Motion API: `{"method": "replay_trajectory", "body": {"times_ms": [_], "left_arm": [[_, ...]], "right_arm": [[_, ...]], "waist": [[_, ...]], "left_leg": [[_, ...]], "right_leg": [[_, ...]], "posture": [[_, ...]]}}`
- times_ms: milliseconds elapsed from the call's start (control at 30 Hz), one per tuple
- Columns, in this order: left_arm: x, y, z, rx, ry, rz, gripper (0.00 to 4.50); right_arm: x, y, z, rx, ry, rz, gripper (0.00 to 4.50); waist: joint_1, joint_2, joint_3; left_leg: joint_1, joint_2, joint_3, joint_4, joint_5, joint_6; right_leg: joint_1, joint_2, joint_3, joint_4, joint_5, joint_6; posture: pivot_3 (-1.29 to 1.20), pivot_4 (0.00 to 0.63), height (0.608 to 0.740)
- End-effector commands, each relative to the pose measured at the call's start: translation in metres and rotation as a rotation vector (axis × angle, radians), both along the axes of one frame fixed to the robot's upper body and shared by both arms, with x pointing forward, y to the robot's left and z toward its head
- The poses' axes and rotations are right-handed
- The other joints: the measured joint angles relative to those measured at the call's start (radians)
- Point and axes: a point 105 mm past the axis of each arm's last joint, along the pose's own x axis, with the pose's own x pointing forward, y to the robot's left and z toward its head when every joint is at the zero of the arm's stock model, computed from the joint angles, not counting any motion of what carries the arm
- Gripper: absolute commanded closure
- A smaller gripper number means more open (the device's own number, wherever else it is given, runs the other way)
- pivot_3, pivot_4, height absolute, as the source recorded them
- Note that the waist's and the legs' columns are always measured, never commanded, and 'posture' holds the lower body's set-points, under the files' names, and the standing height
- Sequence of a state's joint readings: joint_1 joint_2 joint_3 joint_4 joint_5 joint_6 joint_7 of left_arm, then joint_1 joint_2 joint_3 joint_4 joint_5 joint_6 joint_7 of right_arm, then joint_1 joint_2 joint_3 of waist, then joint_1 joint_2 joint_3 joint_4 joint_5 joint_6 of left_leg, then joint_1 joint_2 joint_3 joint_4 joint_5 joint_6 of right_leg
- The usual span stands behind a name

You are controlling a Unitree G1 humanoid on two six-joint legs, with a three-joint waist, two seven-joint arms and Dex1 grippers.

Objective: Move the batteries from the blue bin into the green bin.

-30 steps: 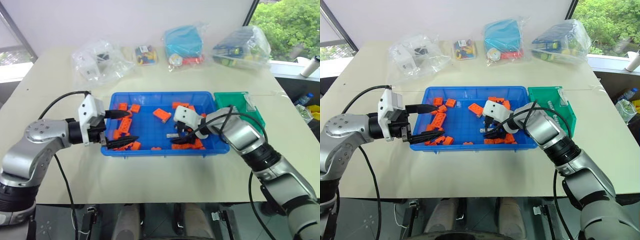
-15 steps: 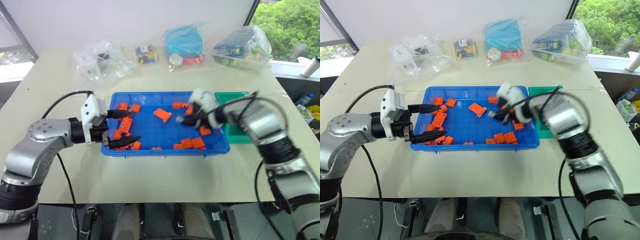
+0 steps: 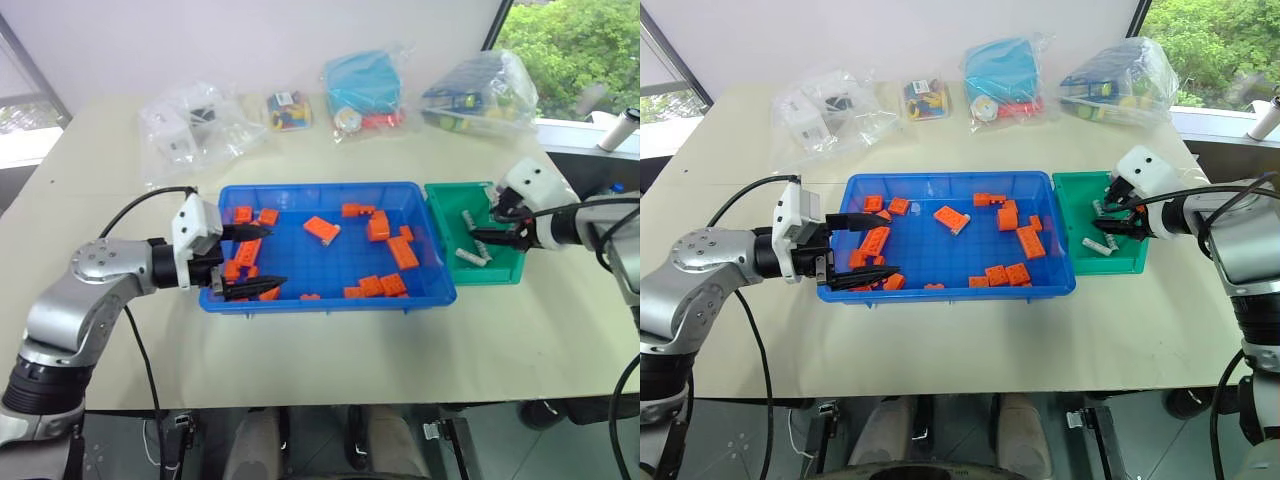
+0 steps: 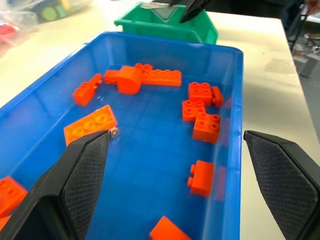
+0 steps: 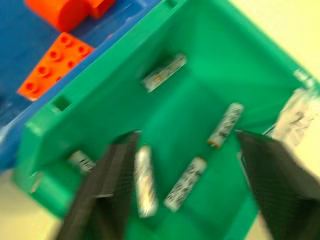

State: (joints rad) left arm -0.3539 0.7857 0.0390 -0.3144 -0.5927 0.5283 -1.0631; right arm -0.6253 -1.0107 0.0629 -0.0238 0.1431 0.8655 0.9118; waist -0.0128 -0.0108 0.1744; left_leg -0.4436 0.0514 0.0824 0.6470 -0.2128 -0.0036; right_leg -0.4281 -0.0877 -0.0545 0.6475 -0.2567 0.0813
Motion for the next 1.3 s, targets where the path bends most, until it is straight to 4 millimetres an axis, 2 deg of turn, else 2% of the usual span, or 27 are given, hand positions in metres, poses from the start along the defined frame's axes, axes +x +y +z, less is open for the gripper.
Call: {"method": "replay_trajectory", "body": {"times_ms": [33,100,167,333,400,500,633,1000,1100,1200,1300], "left_arm": [[0.002,-0.001,0.008,0.006,-0.047,-0.012,0.00],[0.003,-0.001,0.008,0.007,-0.050,-0.015,0.00],[0.003,-0.002,0.009,0.007,-0.052,-0.018,0.00],[0.003,-0.002,0.009,0.010,-0.059,-0.009,0.00],[0.002,-0.001,0.009,0.009,-0.061,-0.002,0.00],[0.000,0.000,0.010,0.006,-0.064,0.014,0.00],[-0.003,0.005,0.011,0.007,-0.065,0.044,0.00],[-0.006,0.010,0.013,0.002,-0.071,0.087,0.00],[-0.006,0.010,0.014,0.001,-0.072,0.089,0.00],[-0.005,0.010,0.015,0.000,-0.074,0.091,0.00],[-0.003,0.010,0.015,0.000,-0.076,0.089,0.00]], "right_arm": [[0.012,0.032,0.035,0.046,-0.139,0.083,1.00],[0.016,0.064,0.038,0.109,-0.144,0.160,1.00],[0.016,0.101,0.033,0.169,-0.119,0.245,1.00],[0.026,0.172,0.004,0.219,-0.070,0.331,1.00],[0.032,0.193,-0.005,0.232,-0.059,0.327,1.00],[0.041,0.213,-0.017,0.233,-0.045,0.318,1.00],[0.052,0.225,-0.030,0.228,-0.024,0.298,1.00],[0.065,0.231,-0.055,0.200,0.018,0.299,1.00],[0.065,0.234,-0.056,0.218,0.024,0.303,1.81],[0.061,0.239,-0.055,0.233,0.034,0.318,3.18],[0.056,0.253,-0.050,0.259,0.023,0.358,3.18]], "waist": [[-0.002,0.000,0.000],[-0.004,0.000,0.000],[-0.003,0.000,0.000],[0.004,0.000,0.000],[0.002,0.000,0.000],[0.002,0.000,0.000],[0.000,0.000,0.000],[-0.004,0.000,0.000],[-0.004,0.000,0.000],[-0.003,0.000,0.000],[-0.004,0.000,0.000]], "left_leg": [[0.000,0.000,0.000,0.000,0.000,0.000],[0.000,0.000,0.000,0.000,0.000,0.000],[0.000,0.000,-0.001,0.000,0.000,0.000],[-0.002,0.000,-0.001,0.000,0.000,0.000],[-0.002,0.000,-0.001,0.001,0.000,0.000],[-0.002,0.000,-0.001,0.001,0.000,0.000],[-0.002,0.000,-0.002,0.001,0.000,0.000],[-0.001,0.000,-0.002,0.000,0.000,0.000],[-0.001,0.000,-0.001,0.000,0.000,0.000],[-0.001,0.000,-0.002,0.000,0.000,0.000],[-0.001,0.000,-0.002,0.000,0.000,0.000]], "right_leg": [[0.000,0.000,0.000,0.000,0.000,0.000],[0.000,0.001,0.000,0.000,0.000,0.000],[0.000,0.001,0.000,0.001,0.000,0.000],[0.000,0.001,-0.001,0.001,0.000,0.000],[0.000,0.001,0.000,0.001,0.000,0.000],[0.000,0.000,-0.001,0.001,0.000,0.000],[0.000,0.001,0.000,0.001,0.000,0.000],[0.000,0.001,0.000,0.002,0.000,0.000],[0.000,0.001,0.000,0.002,0.000,0.000],[0.000,0.001,0.000,0.002,0.000,0.000],[0.000,0.001,0.000,0.002,0.000,0.000]], "posture": [[0.00,0.150,0.736],[0.00,0.150,0.736],[0.00,0.150,0.736],[0.00,0.150,0.736],[0.00,0.150,0.736],[0.00,0.150,0.736],[0.00,0.150,0.736],[0.00,0.150,0.736],[0.00,0.150,0.736],[0.00,0.150,0.736],[0.00,0.150,0.736]]}}
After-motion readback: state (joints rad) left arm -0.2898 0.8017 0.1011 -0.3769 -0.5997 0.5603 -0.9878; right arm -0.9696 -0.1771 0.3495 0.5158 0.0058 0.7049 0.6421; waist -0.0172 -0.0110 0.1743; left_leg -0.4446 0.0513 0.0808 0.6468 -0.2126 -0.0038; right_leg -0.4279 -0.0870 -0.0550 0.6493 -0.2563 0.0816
